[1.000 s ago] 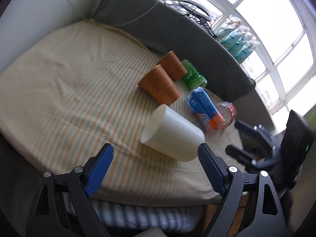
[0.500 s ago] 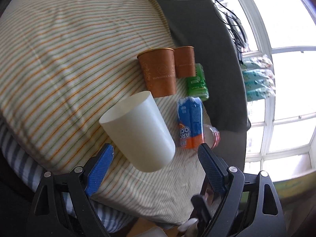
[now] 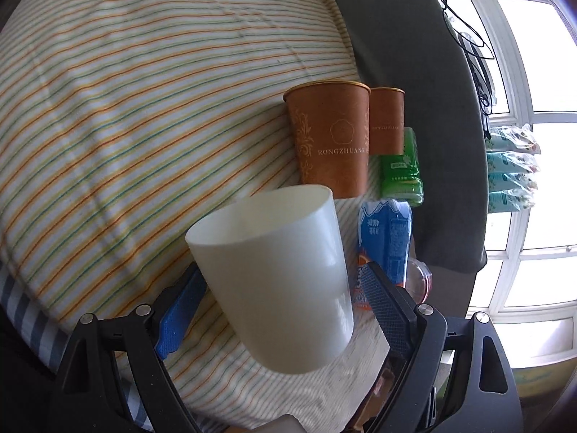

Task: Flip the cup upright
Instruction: 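Grasp the upright white cup with the left gripper and lift it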

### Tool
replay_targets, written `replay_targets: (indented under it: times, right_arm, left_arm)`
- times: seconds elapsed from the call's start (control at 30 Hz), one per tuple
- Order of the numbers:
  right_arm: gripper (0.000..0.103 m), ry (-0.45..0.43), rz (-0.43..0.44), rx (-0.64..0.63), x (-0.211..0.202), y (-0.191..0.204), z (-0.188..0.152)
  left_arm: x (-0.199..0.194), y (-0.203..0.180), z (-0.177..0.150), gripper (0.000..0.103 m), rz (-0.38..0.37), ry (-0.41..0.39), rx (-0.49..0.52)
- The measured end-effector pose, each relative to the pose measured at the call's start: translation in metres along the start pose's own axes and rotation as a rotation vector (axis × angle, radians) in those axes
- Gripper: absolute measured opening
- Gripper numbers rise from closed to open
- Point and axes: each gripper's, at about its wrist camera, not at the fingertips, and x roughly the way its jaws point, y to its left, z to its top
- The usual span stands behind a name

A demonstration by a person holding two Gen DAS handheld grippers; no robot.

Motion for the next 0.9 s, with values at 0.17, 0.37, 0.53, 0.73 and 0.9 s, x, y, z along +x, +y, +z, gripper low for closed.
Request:
replay_targets:
  times: [0.17,0.37,0.53,0.73,0.9]
  right_arm:
    - [0.085,-0.002,-0.016,0.004,0.0,-0.005,-0.003]
    - [0.085,-0.013,-0.039,0.029,-0.001,-0.013,-0.004]
    - [0.085,-0.026,-0.068,0.041,-0.004,-0.015,-0.005]
    - [0.085,-0.045,-0.127,0.073,-0.011,-0.016,-0.008]
    - [0.085,-0.038,-0.244,0.176,-0.013,-0.027,-0.012]
  left_arm:
    - [0.008,-0.009,0.001,0.079,0.023,0.008,0.072]
    - [0.009,-0.015,-0.003,0.079,0.025,0.001,0.141]
    - [0.008,-0.024,-0.008,0.079,0.037,-0.016,0.234]
    - [0.004,-0.045,-0.019,0.077,0.036,-0.061,0.397]
    - [0.009,-0.063,-0.027,0.075,0.033,-0.074,0.537]
